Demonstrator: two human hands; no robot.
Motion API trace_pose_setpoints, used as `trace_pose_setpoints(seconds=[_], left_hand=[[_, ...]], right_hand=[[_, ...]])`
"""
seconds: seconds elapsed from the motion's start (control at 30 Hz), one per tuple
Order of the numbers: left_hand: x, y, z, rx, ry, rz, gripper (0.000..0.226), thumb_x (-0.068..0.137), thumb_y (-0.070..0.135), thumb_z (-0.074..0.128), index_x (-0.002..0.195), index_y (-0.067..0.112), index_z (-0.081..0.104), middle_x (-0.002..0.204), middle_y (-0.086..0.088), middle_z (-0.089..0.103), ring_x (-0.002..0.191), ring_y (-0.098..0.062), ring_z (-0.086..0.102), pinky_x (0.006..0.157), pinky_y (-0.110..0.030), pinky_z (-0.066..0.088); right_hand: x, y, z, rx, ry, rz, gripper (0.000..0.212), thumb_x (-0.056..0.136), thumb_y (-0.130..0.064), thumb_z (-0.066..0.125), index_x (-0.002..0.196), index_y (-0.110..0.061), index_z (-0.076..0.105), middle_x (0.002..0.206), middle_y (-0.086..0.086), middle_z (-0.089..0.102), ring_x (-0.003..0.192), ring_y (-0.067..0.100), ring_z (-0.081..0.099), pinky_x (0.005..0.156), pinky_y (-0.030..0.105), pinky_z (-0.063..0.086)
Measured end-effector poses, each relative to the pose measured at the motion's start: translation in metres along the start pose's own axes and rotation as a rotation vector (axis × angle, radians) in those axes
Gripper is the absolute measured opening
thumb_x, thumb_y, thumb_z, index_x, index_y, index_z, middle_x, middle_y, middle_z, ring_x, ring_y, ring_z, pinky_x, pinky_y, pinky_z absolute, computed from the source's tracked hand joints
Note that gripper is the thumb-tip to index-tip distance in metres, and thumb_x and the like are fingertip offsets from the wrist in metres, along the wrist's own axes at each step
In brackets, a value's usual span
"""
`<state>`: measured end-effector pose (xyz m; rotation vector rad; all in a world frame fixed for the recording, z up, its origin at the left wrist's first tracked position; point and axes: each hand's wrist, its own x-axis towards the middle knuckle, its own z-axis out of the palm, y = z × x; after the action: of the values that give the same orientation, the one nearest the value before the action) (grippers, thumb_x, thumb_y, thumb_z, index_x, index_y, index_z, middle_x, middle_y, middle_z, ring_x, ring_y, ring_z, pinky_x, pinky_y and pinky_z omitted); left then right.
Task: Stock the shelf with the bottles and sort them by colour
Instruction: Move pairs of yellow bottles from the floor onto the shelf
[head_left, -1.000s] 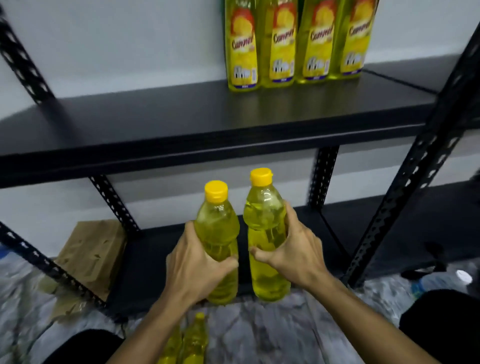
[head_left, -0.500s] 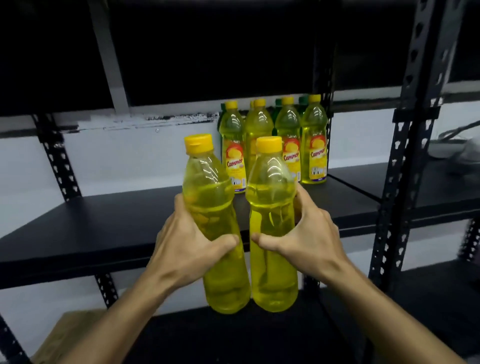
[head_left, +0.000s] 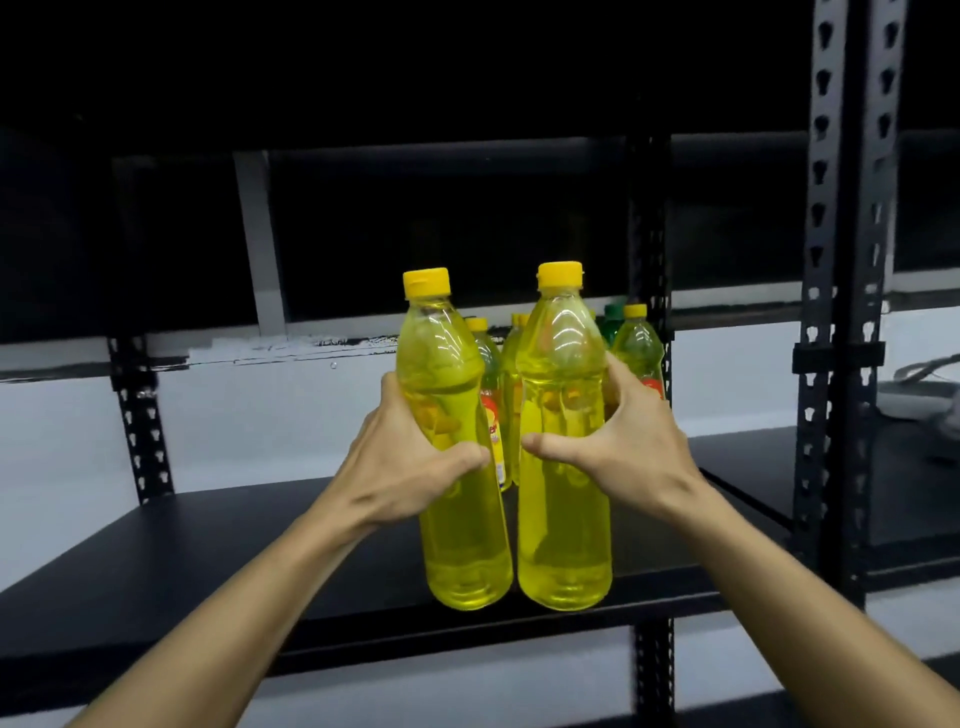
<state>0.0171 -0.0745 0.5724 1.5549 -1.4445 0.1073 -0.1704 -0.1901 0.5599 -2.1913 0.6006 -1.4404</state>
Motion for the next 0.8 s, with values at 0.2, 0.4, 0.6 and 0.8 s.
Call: trace_pose_setpoints(seconds=[0.2,0.4,0.6,0.8], left_hand=[[0.02,-0.025,0.01,0.018,-0.038,-0.046,0.075,0.059,0.049,0.075,0.117,0.026,0.033,0.104,0.005,0.055,0.093,-0.011,0.06,0.072,-0.03,0.055],[0.033,-0.05,0.021,0.079,-0.084,-0.113,0.077,0.057,0.052,0.077,0.116,0.028,0.033,0.103,0.007,0.055,0.092,-0.011,0.061,0.079,-0.04,0.058],[0.049,-0.069,0.035,0.042,-0.118,-0.11,0.072,0.06,0.05,0.077,0.117,0.026,0.039,0.104,0.007,0.055,0.092,-0.011,0.062,0.076,-0.036,0.059],[0.062,-0.08,0.046,-0.016,-0.16,-0.11,0.079,0.057,0.053,0.076,0.121,0.028,0.036,0.109,0.005,0.054,0.098,-0.013,0.061,0.08,-0.038,0.058]], right_hand=[[0.016,0.021,0.015,0.058,-0.026,0.052,0.083,0.051,-0.062,0.082,0.123,-0.038,0.048,0.103,-0.019,0.066,0.097,0.002,0.062,0.087,0.04,0.055],[0.033,0.037,0.023,0.058,-0.065,0.093,0.096,0.051,-0.049,0.089,0.134,-0.029,0.043,0.106,-0.025,0.057,0.095,-0.006,0.056,0.08,0.02,0.047],[0.039,0.058,0.031,0.058,-0.104,0.109,0.096,0.057,-0.033,0.092,0.136,-0.029,0.038,0.103,-0.032,0.049,0.089,-0.012,0.05,0.077,0.014,0.041],[0.046,0.072,0.039,0.079,-0.13,0.121,0.085,0.058,-0.034,0.091,0.127,-0.037,0.041,0.105,-0.028,0.057,0.09,-0.012,0.056,0.075,0.01,0.044]])
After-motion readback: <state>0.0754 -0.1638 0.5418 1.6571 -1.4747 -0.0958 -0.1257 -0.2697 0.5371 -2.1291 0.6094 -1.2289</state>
